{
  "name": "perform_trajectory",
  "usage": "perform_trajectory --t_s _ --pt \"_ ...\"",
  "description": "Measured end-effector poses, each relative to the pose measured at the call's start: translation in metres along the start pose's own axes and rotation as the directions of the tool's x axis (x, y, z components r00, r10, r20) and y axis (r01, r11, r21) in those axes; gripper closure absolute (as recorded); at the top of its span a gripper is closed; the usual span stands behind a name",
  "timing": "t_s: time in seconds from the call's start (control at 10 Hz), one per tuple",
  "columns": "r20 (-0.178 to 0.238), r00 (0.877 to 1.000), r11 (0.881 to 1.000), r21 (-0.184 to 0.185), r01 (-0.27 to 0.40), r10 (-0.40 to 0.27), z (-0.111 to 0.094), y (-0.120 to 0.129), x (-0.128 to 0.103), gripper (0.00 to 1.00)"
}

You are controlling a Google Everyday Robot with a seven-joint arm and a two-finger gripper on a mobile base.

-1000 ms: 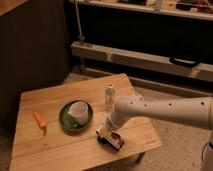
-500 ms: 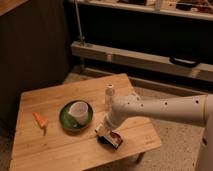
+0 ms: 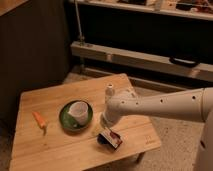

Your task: Place the eraser on the white sponge

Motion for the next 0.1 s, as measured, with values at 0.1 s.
perform_trajectory --t_s 0.1 --pt "0.002 1.000 1.000 0.018 -0.015 0.015 -0.0081 0.0000 -0.0061 0.20"
